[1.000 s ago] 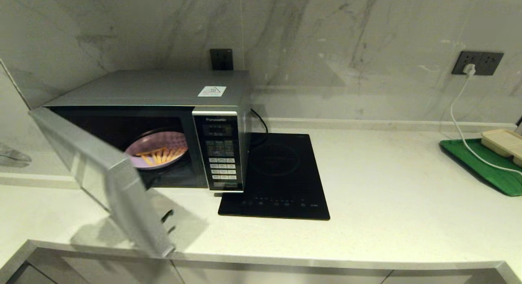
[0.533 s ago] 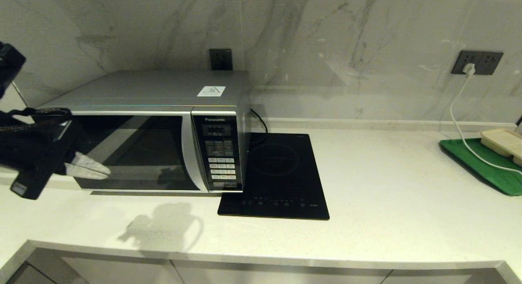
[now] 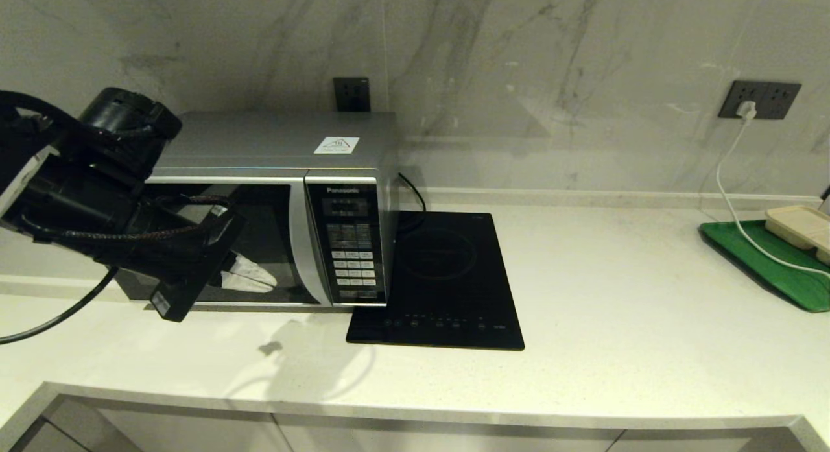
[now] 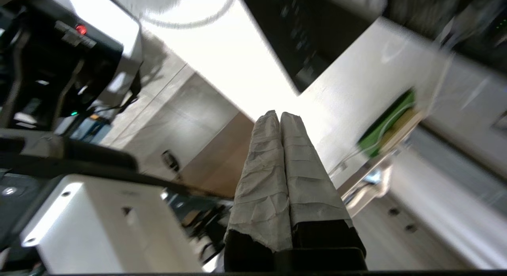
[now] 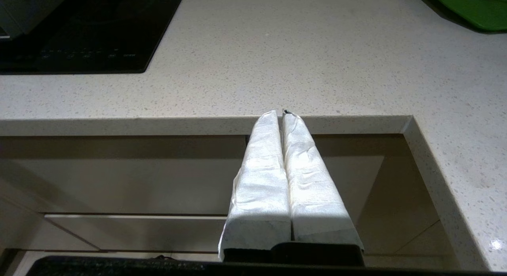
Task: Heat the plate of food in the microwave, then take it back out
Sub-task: Close the microwave oven, then open the microwave oven
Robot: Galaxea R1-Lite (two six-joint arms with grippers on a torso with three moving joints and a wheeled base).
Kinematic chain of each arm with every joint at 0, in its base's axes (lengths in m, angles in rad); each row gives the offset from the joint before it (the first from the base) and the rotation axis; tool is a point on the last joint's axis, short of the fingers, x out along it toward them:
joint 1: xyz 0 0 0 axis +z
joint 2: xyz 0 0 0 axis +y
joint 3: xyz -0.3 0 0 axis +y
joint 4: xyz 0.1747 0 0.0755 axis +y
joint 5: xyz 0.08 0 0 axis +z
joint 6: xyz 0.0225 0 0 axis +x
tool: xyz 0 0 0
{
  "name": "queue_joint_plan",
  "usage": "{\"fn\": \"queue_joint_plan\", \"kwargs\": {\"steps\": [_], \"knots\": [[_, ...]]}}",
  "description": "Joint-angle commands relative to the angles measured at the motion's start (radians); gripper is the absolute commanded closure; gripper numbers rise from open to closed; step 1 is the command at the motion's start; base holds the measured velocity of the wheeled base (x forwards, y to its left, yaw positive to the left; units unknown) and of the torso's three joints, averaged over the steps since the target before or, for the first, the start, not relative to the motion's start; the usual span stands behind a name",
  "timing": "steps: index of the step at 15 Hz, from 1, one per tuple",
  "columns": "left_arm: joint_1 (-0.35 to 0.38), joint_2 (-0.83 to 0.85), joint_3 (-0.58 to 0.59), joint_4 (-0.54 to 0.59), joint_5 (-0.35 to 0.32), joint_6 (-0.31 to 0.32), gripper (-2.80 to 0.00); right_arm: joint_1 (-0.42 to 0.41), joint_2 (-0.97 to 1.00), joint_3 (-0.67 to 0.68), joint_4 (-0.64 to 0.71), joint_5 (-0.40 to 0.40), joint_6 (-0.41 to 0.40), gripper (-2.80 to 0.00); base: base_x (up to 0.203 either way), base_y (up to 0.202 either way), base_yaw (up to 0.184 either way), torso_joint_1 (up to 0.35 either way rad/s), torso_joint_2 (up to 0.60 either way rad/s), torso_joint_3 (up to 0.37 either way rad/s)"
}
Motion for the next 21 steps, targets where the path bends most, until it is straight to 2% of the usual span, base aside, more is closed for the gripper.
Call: {"fn": "queue_joint_plan", "kwargs": {"steps": [1, 3, 5, 6, 7, 8, 10, 12, 19, 21], "knots": [[-0.090, -0.023, 0.042, 0.003, 0.007, 0.036, 0.00, 0.000, -0.001, 0.000, 0.001, 0.000, 0.000, 0.00, 0.000, 0.000, 0.000, 0.000, 0.00, 0.000], [-0.175, -0.035, 0.074, -0.005, 0.058, 0.092, 0.00, 0.000, -0.001, 0.000, 0.001, 0.000, 0.000, 0.00, 0.000, 0.000, 0.000, 0.000, 0.00, 0.000], [-0.270, -0.035, 0.172, -0.068, 0.247, 0.166, 0.00, 0.000, 0.000, 0.000, 0.001, 0.000, 0.000, 0.00, 0.000, 0.000, 0.000, 0.000, 0.00, 0.000], [-0.303, -0.032, 0.261, -0.153, 0.351, 0.220, 0.00, 0.000, -0.001, 0.000, 0.001, 0.000, 0.000, 0.00, 0.000, 0.000, 0.000, 0.000, 0.00, 0.000], [-0.330, -0.029, 0.357, -0.279, 0.449, 0.283, 0.00, 0.000, -0.001, 0.000, 0.001, 0.000, 0.000, 0.00, 0.000, 0.000, 0.000, 0.000, 0.00, 0.000], [-0.352, -0.021, 0.457, -0.458, 0.537, 0.360, 0.00, 0.000, -0.001, 0.000, 0.001, 0.000, 0.000, 0.00, 0.000, 0.000, 0.000, 0.000, 0.00, 0.000], [-0.377, 0.011, 0.610, -0.786, 0.628, 0.499, 0.00, 0.000, -0.001, 0.000, 0.001, 0.000, 0.000, 0.00, 0.000, 0.000, 0.000, 0.000, 0.00, 0.000], [-0.389, 0.093, 0.677, -1.037, 0.667, 0.619, 0.00, 0.000, -0.001, 0.000, 0.001, 0.000, 0.000, 0.00, 0.000, 0.000, 0.000, 0.000, 0.00, 0.000], [-0.432, 0.366, 0.692, -1.534, 0.675, 0.901, 0.00, 0.000, -0.001, 0.000, 0.001, 0.000, 0.000, 0.00, 0.000, 0.000, 0.000, 0.000, 0.00, 0.000], [-0.436, 0.389, 0.689, -1.556, 0.674, 0.923, 0.00, 0.000, -0.001, 0.000, 0.001, 0.000, 0.000, 0.00, 0.000, 0.000, 0.000, 0.000, 0.00, 0.000]]}}
